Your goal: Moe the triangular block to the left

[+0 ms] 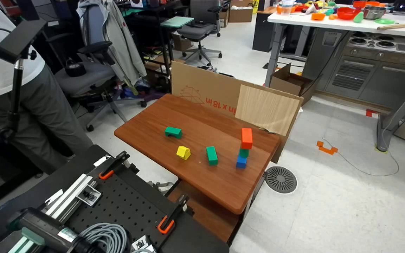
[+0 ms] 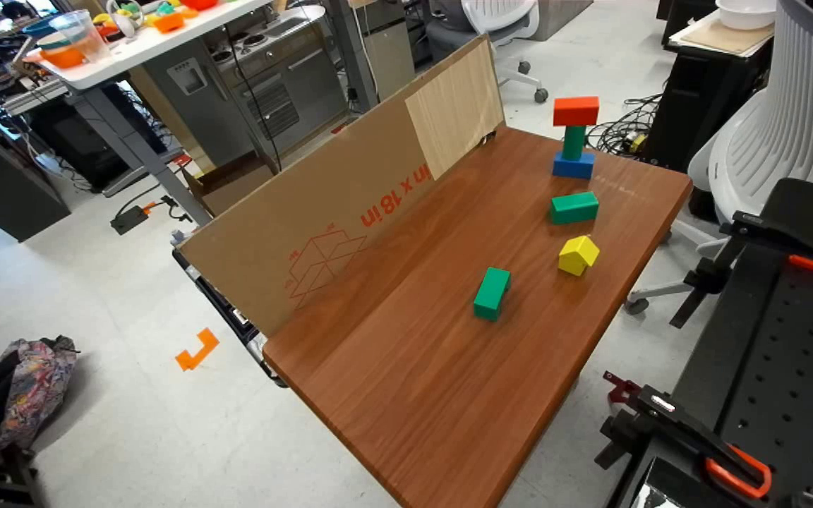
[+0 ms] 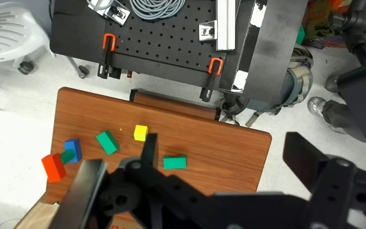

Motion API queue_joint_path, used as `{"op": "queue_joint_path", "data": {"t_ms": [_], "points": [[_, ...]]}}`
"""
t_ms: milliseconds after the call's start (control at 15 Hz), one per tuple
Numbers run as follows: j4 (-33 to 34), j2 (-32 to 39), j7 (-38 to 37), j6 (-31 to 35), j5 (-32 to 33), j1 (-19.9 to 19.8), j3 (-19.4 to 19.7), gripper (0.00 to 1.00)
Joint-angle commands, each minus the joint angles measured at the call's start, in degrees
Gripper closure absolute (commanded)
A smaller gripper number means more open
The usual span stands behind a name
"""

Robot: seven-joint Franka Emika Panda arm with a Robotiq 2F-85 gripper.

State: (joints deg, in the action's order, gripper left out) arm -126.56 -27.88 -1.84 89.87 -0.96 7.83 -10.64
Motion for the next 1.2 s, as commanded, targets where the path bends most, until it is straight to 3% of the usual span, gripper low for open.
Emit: {"op": "queue_joint_path", "data": {"t_ms": [0, 67, 600, 1133], "points": [[0.3, 0.1, -1.9, -1.0, 0.0, 0.2, 0.1, 0.00], [-2.4, 4.1, -1.6, 5.2, 1.1, -0.4, 0.1, 0.00], [-6.7, 18.3, -4.5, 25.6, 2.8, -1.7, 1.8, 0.00], [-6.2, 29.7, -7.5, 33.4, 4.5, -4.6, 6.0, 0.00]]}}
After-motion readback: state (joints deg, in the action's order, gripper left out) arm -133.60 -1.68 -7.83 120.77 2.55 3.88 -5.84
